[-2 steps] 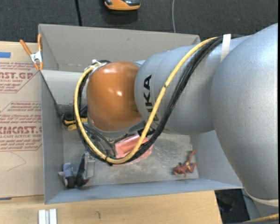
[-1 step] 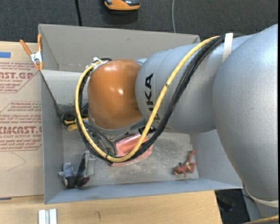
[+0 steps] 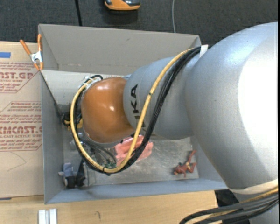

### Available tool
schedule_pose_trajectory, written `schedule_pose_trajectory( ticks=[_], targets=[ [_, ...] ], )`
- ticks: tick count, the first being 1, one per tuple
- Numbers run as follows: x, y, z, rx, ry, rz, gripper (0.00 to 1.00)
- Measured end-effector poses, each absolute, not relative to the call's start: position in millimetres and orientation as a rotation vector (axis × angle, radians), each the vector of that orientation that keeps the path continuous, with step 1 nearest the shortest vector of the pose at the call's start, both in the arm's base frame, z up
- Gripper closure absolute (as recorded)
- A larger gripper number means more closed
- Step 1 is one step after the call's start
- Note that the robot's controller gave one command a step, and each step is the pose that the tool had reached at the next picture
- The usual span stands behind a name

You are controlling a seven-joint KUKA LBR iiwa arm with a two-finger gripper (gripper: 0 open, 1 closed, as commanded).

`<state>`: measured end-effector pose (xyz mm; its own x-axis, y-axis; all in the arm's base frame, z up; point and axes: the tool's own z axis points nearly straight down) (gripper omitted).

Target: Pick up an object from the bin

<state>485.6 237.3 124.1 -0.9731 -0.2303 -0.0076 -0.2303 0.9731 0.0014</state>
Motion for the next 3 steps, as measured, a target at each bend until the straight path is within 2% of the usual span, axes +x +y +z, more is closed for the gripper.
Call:
schedule_pose_trajectory(
  ticks=[1,2,3],
  targets=[
    [482.8,235.6,104.4,-0.565,3.091,0.000,0.00],
    [482.6,236.3,113.9,-0.679,3.066,0.000,0.00],
    [483.2,246.4,70.0,-1.042,2.959,-0.004,0.00]
  ],
)
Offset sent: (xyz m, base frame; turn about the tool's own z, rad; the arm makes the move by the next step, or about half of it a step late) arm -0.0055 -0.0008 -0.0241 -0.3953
